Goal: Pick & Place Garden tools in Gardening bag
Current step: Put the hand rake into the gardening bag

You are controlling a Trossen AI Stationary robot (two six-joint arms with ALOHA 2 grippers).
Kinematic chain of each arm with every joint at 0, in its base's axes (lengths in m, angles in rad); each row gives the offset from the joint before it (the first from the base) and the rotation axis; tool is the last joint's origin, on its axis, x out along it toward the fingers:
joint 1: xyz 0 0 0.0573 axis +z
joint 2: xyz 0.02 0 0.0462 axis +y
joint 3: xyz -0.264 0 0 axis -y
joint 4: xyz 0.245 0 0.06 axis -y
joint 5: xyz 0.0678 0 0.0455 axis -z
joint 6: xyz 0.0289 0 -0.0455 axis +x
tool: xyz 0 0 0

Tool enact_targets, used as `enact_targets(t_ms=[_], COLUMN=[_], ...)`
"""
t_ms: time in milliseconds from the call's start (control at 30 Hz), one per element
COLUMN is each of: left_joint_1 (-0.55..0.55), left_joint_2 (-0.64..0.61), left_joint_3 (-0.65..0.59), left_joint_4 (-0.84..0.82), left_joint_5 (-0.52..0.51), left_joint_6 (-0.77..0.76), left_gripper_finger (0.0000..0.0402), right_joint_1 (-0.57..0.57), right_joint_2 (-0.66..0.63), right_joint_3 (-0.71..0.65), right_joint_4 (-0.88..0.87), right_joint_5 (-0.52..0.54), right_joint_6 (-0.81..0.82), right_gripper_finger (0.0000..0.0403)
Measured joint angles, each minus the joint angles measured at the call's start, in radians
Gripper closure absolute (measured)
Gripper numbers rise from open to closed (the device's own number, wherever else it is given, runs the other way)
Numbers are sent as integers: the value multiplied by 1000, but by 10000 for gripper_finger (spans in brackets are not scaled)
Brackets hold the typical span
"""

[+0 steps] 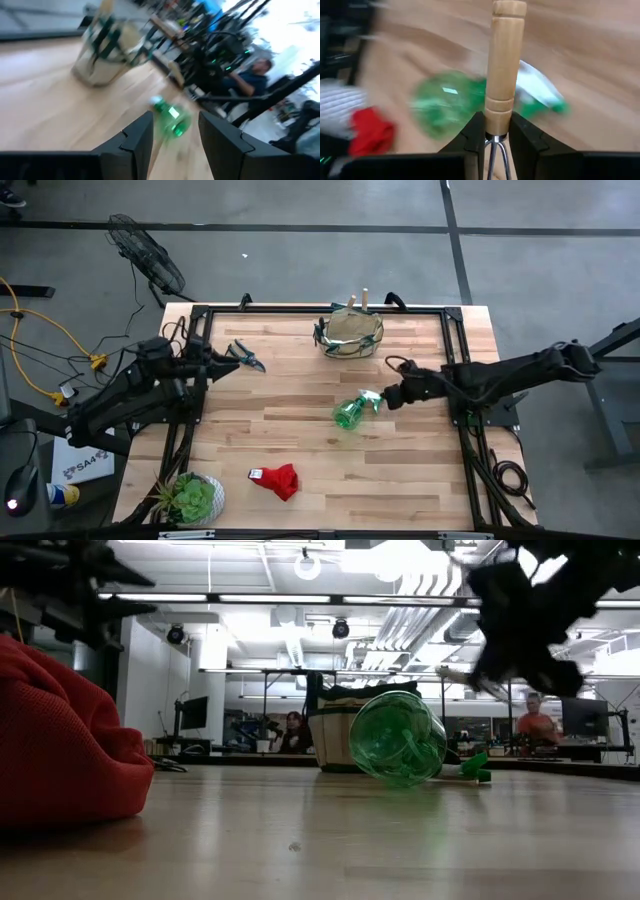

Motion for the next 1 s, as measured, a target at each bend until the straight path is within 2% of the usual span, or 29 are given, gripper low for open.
enact_targets(t_ms=[167,367,500,567,733,1000], left_joint_1=[0,0,0,-2,-69,-203], left_joint_2=[138,384,571,663,874,1186], left_joint_3=[0,0,1,21,173,515], left_joint_4=[260,659,988,1102,1158,1157], left_joint_5=[44,170,246,269,317,381], left_joint_6=[-33,-94,-168,-201,-161,-48], left_gripper_finger=[247,247,247,247,247,247], right_joint_1=[-2,-49,-94,-122,-189,-263], right_joint_2=[-21,-22,-22,-22,-21,25], right_joint_3=[0,1,1,1,1,2], right_joint_4=[262,576,708,762,903,1186], right_joint_5=[-12,-195,-336,-400,-513,-690], right_joint_6=[-249,-437,-521,-542,-571,-571], right_gripper_finger=[352,352,352,352,352,352])
